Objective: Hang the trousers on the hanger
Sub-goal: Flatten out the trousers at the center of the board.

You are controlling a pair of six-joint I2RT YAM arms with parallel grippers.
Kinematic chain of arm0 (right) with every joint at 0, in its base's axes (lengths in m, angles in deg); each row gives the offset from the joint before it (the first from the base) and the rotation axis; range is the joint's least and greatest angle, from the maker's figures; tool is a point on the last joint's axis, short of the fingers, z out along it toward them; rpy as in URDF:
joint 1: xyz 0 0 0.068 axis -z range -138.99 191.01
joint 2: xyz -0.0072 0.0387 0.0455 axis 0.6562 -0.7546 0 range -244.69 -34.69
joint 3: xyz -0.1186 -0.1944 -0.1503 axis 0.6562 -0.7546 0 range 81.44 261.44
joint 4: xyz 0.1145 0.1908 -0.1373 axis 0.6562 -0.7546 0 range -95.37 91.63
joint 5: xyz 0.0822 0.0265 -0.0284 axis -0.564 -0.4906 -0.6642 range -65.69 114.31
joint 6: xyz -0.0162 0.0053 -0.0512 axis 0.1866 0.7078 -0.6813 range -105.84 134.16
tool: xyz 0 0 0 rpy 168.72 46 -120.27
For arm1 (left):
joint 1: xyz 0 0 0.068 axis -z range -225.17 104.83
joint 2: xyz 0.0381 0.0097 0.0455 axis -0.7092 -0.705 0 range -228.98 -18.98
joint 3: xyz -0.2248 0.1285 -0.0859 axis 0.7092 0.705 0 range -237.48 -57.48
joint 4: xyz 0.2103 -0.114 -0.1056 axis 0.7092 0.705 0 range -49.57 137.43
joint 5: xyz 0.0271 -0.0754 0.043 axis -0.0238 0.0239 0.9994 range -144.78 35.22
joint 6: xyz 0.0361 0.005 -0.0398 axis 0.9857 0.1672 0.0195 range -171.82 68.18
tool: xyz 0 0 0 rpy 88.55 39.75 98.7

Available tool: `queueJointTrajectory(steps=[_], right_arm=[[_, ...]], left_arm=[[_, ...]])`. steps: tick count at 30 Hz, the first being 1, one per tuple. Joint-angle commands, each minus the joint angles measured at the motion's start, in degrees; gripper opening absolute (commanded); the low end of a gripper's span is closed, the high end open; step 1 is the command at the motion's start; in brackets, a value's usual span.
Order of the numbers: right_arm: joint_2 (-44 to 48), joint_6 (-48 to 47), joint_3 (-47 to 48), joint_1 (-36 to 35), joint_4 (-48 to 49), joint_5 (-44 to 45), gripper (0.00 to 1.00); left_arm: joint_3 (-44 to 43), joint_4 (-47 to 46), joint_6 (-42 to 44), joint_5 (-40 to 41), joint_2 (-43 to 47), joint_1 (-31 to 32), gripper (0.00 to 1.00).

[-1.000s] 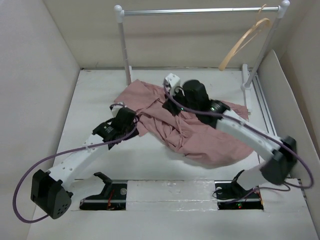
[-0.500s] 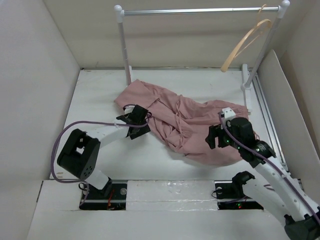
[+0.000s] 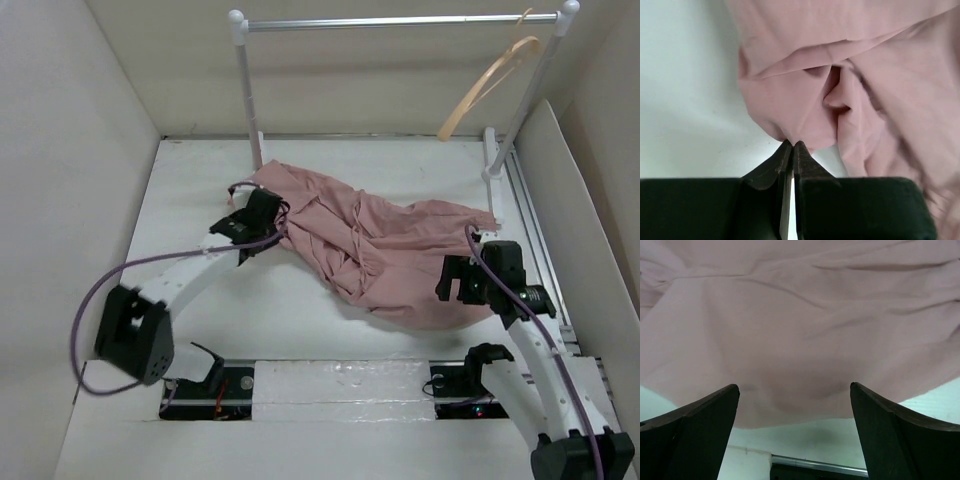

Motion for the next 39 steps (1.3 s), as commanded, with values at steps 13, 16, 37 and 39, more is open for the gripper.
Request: queueJointTrajectory(steps=[13,16,37,39], right_arm=[[-18.16,-2.71,0.22,14.34,12.42,-3.91,0.97],[-20.18,-4.11,1.18,14.35,13.48,-5.23,0.98],[-16.93,-7.1,3.29,12.59,10.85,-6.2,1.0],[-17.55,-7.63,4.17,12.59,10.41,-5.15,1.0]], left_arm=[[-26.27,36.44,1.1,18.11,29.64,-1.11,0.0],[-25.92,38.83,1.45,24.78,29.91,-1.11,0.0],[-33.58,43.28,0.86,50.65,30.7,-1.11,0.17],[-29.81,46.2,-1.78,50.12,31.22,-1.11,0.62]])
